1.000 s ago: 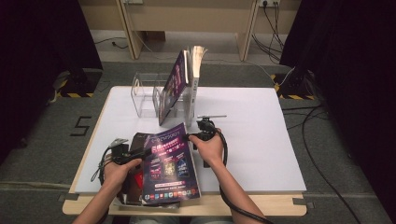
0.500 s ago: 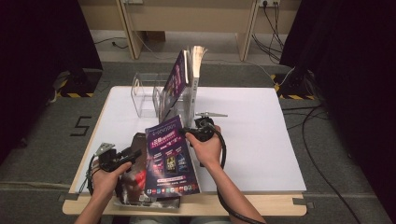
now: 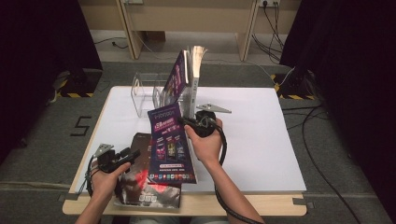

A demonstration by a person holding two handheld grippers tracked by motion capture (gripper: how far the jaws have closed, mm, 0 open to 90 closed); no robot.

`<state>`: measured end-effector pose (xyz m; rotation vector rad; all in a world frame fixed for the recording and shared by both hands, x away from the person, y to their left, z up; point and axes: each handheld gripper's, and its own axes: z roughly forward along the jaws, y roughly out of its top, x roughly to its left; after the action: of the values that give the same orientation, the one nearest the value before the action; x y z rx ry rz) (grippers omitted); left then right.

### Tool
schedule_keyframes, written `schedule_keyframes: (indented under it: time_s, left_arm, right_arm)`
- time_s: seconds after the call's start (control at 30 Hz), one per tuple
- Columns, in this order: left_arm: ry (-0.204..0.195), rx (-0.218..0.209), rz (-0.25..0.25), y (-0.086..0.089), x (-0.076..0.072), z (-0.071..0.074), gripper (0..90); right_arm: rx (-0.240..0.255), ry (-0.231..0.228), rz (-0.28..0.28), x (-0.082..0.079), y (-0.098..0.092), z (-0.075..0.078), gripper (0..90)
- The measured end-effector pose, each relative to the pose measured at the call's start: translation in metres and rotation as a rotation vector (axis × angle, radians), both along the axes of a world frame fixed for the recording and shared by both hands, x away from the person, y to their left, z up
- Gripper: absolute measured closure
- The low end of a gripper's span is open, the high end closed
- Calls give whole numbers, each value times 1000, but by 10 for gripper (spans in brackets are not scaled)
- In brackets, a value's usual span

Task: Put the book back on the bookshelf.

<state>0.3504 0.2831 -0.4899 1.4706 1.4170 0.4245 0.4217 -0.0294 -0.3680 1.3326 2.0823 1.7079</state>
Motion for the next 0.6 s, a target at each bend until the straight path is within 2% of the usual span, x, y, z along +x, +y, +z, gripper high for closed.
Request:
schedule_keyframes:
  time_s: [0.27, 0.57, 0.6]
  left_arm:
    - [-5, 5, -5, 1, -2, 0, 462]
    - [-7, 1, -11, 0, -4, -1, 461]
    - [-8, 1, -6, 1, -4, -1, 461]
  right_arm:
    - [43, -102, -34, -1, 7, 26, 830]
    - [92, -163, -55, 3, 12, 45, 830]
    - [101, -183, -54, 5, 14, 49, 830]
